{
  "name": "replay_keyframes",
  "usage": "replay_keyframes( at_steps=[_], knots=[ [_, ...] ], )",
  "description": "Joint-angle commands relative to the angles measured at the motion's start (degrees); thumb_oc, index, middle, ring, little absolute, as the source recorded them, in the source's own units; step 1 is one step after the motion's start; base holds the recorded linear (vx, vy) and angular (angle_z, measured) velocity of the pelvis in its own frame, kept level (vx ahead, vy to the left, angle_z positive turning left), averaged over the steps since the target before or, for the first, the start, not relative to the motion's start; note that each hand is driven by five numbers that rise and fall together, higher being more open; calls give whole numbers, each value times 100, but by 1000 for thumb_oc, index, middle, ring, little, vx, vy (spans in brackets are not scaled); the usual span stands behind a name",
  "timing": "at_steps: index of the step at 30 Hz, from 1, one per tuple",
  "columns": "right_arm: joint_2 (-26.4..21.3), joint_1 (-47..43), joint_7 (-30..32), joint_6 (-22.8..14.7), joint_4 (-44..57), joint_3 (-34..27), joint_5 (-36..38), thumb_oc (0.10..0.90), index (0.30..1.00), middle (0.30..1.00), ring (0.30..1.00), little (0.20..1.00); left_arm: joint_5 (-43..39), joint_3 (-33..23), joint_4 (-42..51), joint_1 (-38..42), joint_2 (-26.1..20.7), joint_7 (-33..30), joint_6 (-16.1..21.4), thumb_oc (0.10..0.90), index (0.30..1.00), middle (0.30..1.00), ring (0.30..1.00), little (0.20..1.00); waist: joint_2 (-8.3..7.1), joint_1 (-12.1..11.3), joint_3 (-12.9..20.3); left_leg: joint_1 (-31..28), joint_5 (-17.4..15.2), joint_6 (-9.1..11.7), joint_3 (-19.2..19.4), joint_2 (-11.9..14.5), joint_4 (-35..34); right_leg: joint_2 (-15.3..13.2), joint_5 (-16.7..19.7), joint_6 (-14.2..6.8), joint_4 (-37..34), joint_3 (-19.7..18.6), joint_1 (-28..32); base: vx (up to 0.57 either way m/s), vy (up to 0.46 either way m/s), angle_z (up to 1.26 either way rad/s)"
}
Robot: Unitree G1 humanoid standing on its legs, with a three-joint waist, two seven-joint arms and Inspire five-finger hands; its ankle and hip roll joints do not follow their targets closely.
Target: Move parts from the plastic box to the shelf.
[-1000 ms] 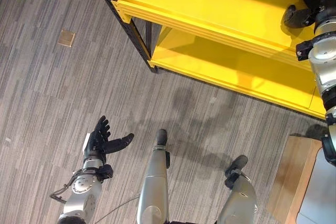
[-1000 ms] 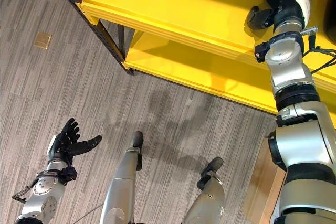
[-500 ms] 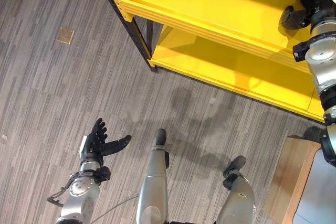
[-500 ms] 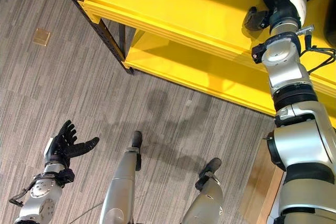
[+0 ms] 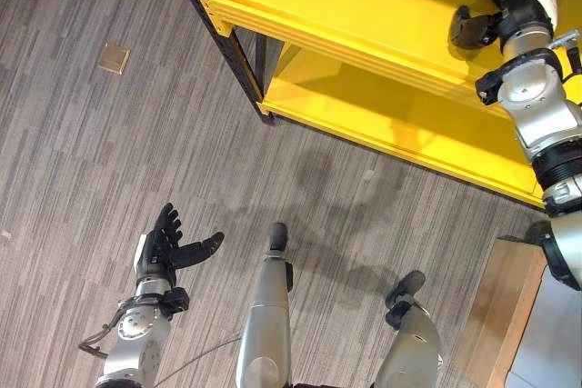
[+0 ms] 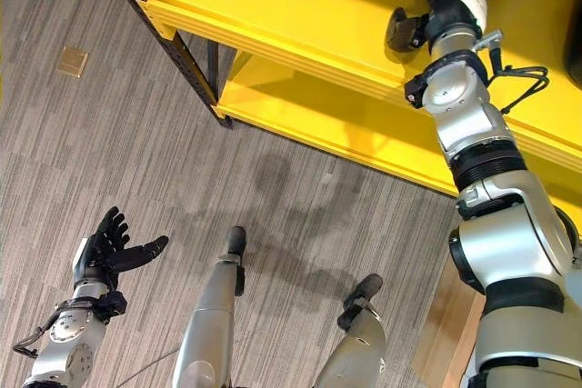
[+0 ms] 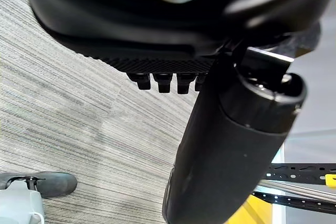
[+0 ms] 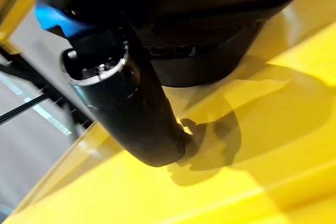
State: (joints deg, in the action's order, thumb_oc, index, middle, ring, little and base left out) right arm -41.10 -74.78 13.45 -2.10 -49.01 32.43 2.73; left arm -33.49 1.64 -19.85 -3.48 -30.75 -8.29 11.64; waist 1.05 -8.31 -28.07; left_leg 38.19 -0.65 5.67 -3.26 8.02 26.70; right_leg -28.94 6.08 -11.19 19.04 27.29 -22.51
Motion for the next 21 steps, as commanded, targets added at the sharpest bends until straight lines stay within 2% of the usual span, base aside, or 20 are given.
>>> replay_keyframes(
  at_steps=[1,6,14,21],
  knots=[
    [349,-386,-181,-440,487,183,56,900,1000,1000,1000,1000,-108,-501,415,-185,-381,-92,492,900,1000,1000,1000,1000,-131,-438,32,-849,-288,-323,456,-166,-811,184,375,-198,1212,-398,-218,0,0,0],
    [467,-417,-194,-468,574,211,84,900,1000,1000,1000,1000,-120,-520,429,-178,-405,-96,491,900,1000,1000,1000,1000,-171,-457,71,-871,-291,-329,433,-171,-826,191,390,-196,1180,-382,-180,0,0,0],
    [350,-392,-278,-490,1156,265,64,900,1000,1000,1000,1000,-110,-636,421,-176,-447,-105,463,900,1000,1000,1000,1000,-243,-402,112,-888,-291,-311,446,-145,-820,209,385,-187,1173,-406,-180,0,0,0],
    [246,-142,-291,-467,953,151,56,900,1000,1000,1000,1000,-102,-605,420,-198,-432,-88,452,900,1000,1000,1000,1000,-231,-340,116,-893,-302,-305,490,-140,-792,192,336,-159,1227,-471,-223,0,0,0]
  ],
)
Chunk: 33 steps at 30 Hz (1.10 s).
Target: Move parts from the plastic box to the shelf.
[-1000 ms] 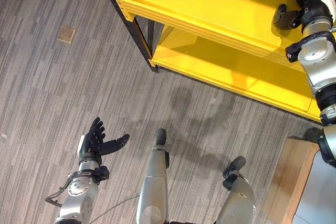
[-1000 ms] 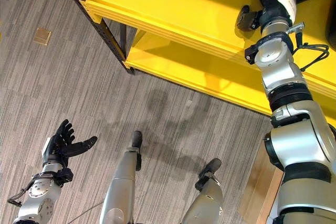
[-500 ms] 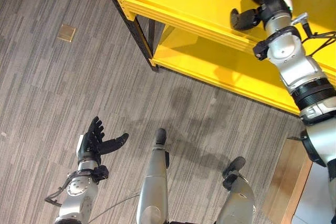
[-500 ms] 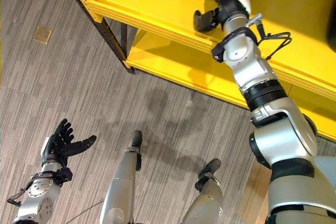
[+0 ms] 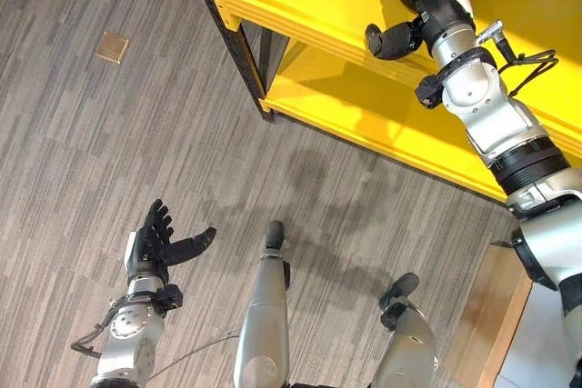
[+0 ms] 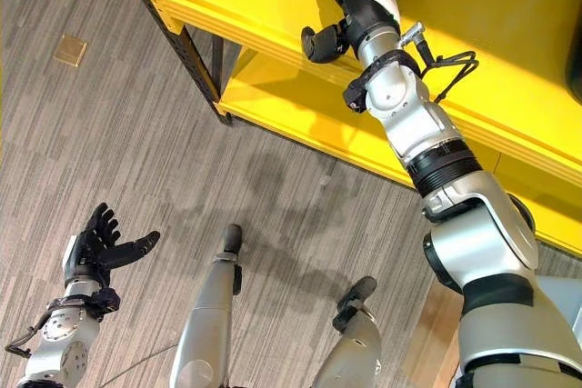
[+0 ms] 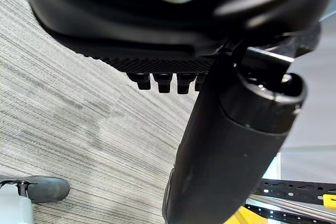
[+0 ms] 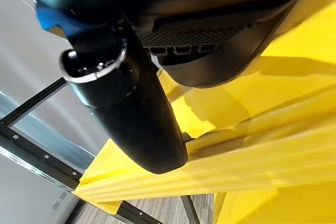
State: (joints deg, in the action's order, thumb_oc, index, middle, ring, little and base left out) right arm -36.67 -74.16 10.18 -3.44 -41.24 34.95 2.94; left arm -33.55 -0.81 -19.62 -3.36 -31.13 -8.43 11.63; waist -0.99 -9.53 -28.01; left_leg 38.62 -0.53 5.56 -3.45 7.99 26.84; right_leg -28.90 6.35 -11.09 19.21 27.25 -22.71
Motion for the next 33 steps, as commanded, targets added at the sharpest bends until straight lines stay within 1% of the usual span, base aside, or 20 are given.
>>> replay_keyframes(
  at_steps=[1,2,4,6,8,9,10,11,12,15,16,19,25,33],
  knots=[
    [-197,-203,37,-333,176,-102,35,900,1000,1000,1000,1000,-96,-360,397,-209,-395,-74,453,900,1000,1000,1000,1000,-27,-219,111,-937,-314,-295,509,-136,-806,189,308,-169,1210,-468,-203,0,0,0],
    [-282,-110,-8,-307,159,-82,-16,900,1000,1000,1000,1000,-53,-379,375,-216,-416,-57,441,900,1000,1000,1000,1000,-18,-191,106,-947,-312,-291,522,-131,-804,192,319,-170,1210,-483,-211,0,0,0],
    [-284,-106,-9,-307,162,-84,-16,900,1000,1000,1000,1000,-52,-377,375,-216,-417,-57,441,900,1000,1000,1000,1000,-18,-194,107,-948,-312,-292,523,-131,-804,192,320,-170,1210,-485,-212,0,0,0],
    [-459,190,-20,-256,-3,-231,-45,900,1000,1000,1000,1000,-10,-361,351,-221,-408,-17,424,900,1000,1000,1000,1000,-5,-140,102,-980,-309,-275,545,-88,-790,194,281,-155,1194,-502,-200,-19,-4,-1],
    [-504,376,-25,-259,-46,-310,-64,900,1000,1000,1000,1000,-4,-347,356,-207,-410,-6,433,900,1000,1000,1000,1000,-4,-121,105,-1002,-311,-268,559,-82,-799,204,276,-151,1170,-506,-187,0,0,0],
    [-504,379,-25,-259,-45,-312,-65,900,1000,1000,1000,1000,-4,-346,355,-207,-411,-6,433,900,1000,1000,1000,1000,-5,-123,106,-1003,-311,-268,559,-82,-800,204,276,-151,1169,-506,-187,-33,-5,-3],
    [-658,605,-75,-248,80,-363,-133,900,1000,1000,1000,1000,19,-359,367,-192,-397,13,424,900,1000,1000,1000,1000,-14,-65,101,-1009,-313,-260,575,-64,-788,205,272,-150,1168,-519,-188,-30,2,-3],
    [-714,693,-98,-259,84,-373,-163,900,1000,1000,1000,1000,40,-360,356,-192,-393,20,415,900,1000,1000,1000,1000,-16,-48,107,-1014,-316,-258,575,-60,-783,205,275,-152,1174,-520,-191,0,0,0],
    [-714,695,-98,-259,85,-375,-163,900,1000,1000,1000,1000,40,-359,355,-192,-394,20,415,900,1000,1000,1000,1000,-16,-49,108,-1014,-316,-258,575,-59,-783,205,275,-152,1174,-520,-191,0,0,0],
    [-1009,1042,-183,-283,269,-427,-234,900,1000,1000,1000,1000,49,-382,330,-186,-355,58,418,900,1000,1000,1000,1000,-59,38,111,-1034,-312,-243,585,-36,-786,218,288,-154,1160,-548,-187,-14,-6,-1],
    [-1014,1056,-184,-280,280,-437,-236,900,1000,1000,1000,1000,50,-376,330,-186,-358,58,418,900,1000,1000,1000,1000,-59,32,114,-1036,-312,-243,585,-36,-788,218,288,-154,1160,-548,-187,-34,-20,-2],
    [-1324,1523,-304,-341,548,-580,-259,900,1000,1000,1000,1000,87,-407,281,-184,-306,114,384,900,1000,1000,1000,1000,-121,131,132,-1095,-298,-216,606,10,-834,229,306,-161,1119,-536,-175,-23,-25,-8],
    [-1568,1874,-398,-387,726,-672,-335,900,1000,1000,1000,1000,121,-403,187,-195,-264,155,376,900,1000,1000,1000,1000,-166,188,158,-1137,-287,-200,604,35,-853,224,324,-173,1140,-552,-171,-11,-17,-6],
    [-1771,1926,-397,-418,679,-739,-389,900,1000,1000,1000,1000,135,-450,249,-260,-256,195,381,900,1000,1000,1000,1000,-175,214,198,-1215,-283,-201,600,48,-917,234,384,-201,1118,-538,-140,0,0,0]
  ],
)
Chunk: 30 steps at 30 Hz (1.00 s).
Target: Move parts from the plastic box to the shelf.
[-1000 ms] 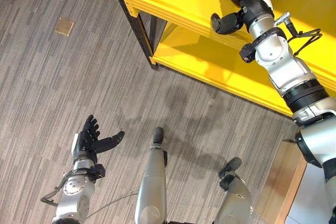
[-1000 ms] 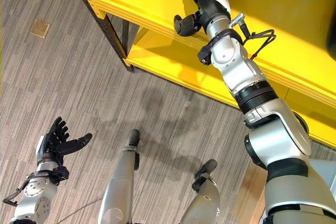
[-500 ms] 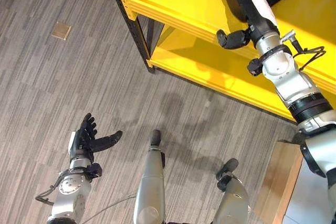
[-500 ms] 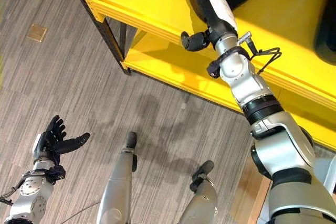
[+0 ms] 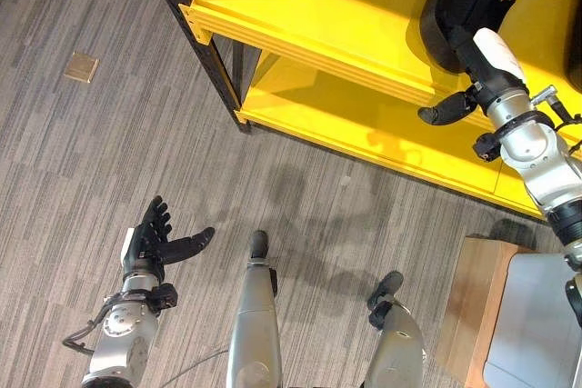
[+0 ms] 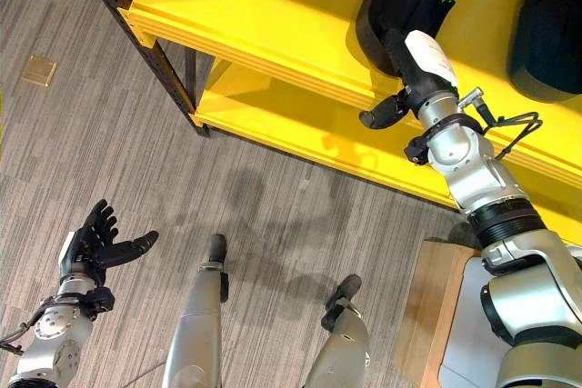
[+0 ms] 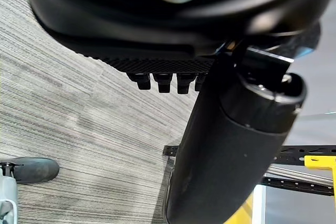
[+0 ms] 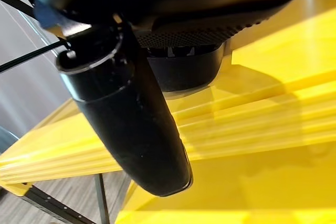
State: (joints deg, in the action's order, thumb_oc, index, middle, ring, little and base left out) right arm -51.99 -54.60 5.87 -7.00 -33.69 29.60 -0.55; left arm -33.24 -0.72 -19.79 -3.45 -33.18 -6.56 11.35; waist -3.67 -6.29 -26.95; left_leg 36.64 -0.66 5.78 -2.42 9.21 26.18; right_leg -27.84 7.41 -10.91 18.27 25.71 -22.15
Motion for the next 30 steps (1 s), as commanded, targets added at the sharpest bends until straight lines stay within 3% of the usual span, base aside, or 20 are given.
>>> replay_keyframes(
  at_steps=[1,9,22,30],
  knots=[
    [-285,-67,38,-69,-90,-202,-49,900,1000,1000,1000,1000,93,-461,282,-259,-49,18,413,900,1000,1000,1000,1000,90,-107,99,-1032,-268,-223,499,-74,-866,128,289,-224,1208,-382,-192,0,0,0],
    [-524,-639,217,-97,-150,-157,37,900,1000,1000,1000,1000,62,-453,198,-268,-77,35,416,900,1000,1000,1000,1000,51,-123,160,-1071,-263,-227,493,-65,-893,133,339,-238,1207,-376,-170,-1,0,0],
    [-769,-1992,602,-316,765,102,422,900,1000,1000,1000,1000,23,-356,-21,-199,-148,-35,381,900,1000,1000,1000,1000,-36,-150,383,-1183,-296,-242,490,-94,-909,167,421,-274,1190,-382,-37,0,0,0],
    [-792,-2017,653,-356,1017,36,451,900,1000,1000,1000,1000,54,-306,-107,-170,-130,-40,350,900,1000,1000,1000,1000,-59,-101,495,-1267,-319,-248,484,-98,-900,169,473,-287,1204,-412,36,0,0,0]
  ],
)
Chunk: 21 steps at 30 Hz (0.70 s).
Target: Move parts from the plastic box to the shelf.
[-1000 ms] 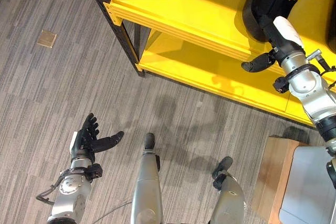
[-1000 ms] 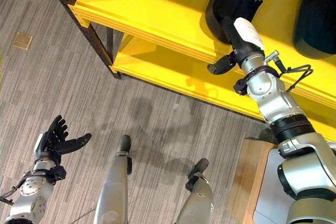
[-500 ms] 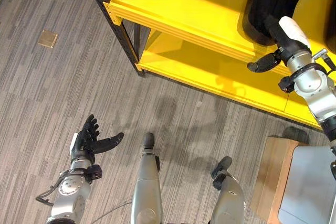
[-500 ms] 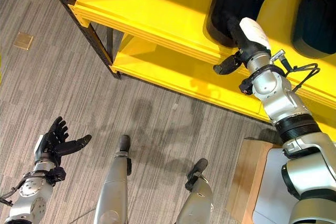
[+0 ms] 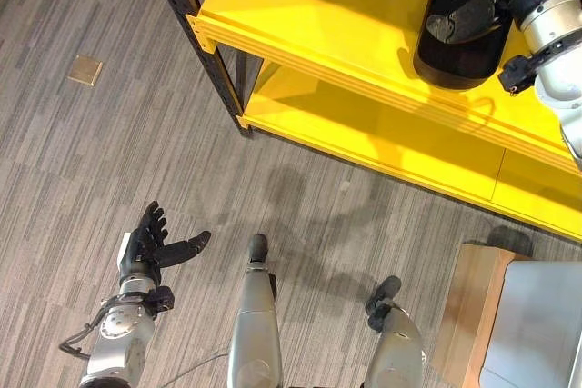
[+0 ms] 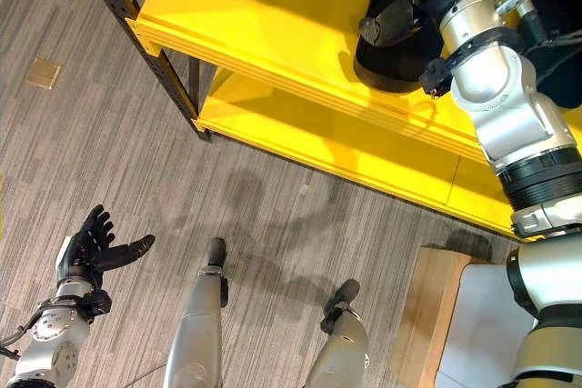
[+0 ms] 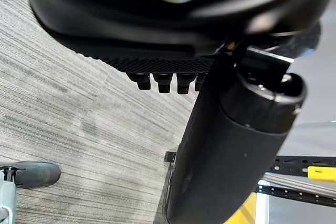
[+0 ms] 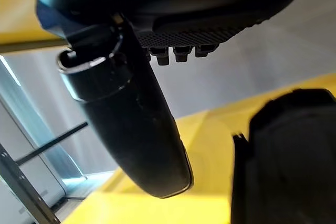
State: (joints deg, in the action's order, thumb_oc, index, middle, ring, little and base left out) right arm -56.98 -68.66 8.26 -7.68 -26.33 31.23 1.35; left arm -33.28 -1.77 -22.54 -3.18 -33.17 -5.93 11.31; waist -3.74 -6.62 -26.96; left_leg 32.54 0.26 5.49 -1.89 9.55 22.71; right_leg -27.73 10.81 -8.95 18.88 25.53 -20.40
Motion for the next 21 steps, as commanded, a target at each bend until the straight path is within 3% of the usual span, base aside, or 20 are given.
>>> replay_keyframes(
  at_steps=[1,3,11,16,21],
  knots=[
    [-285,-557,397,-290,322,-145,262,900,1000,1000,1000,1000,66,-195,187,-199,-127,-100,355,900,1000,1000,1000,1000,-52,-65,507,-877,-414,-219,435,-131,-556,163,139,-484,1141,-392,-121,0,0,0],
    [-274,-455,379,-282,388,-199,265,900,1000,1000,1000,1000,83,-184,192,-193,-128,-102,347,900,1000,1000,1000,1000,-51,-59,512,-898,-416,-217,446,-125,-556,168,132,-484,1139,-390,-103,0,0,0],
    [74,1146,372,-375,1495,-1394,263,900,1000,1000,1000,1000,276,-15,236,-88,-12,-51,252,900,1000,1000,1000,1000,-79,110,621,-1084,-300,-256,492,-101,-651,173,275,-434,960,-300,86,-17,7,-1],
    [645,2786,280,-476,2478,-2448,360,900,1000,1000,1000,1000,445,91,191,-92,214,-52,128,900,1000,1000,1000,1000,-111,341,727,-1322,-359,-237,564,-11,-676,219,273,-444,837,-337,286,26,-4,-3],
    [1006,3901,90,-457,3133,-2895,200,900,1000,1000,1000,1000,590,109,105,-162,399,-84,41,900,1000,1000,1000,1000,-172,489,810,-1545,-411,-216,636,76,-703,305,228,-443,687,-378,479,50,-17,-12]
  ],
)
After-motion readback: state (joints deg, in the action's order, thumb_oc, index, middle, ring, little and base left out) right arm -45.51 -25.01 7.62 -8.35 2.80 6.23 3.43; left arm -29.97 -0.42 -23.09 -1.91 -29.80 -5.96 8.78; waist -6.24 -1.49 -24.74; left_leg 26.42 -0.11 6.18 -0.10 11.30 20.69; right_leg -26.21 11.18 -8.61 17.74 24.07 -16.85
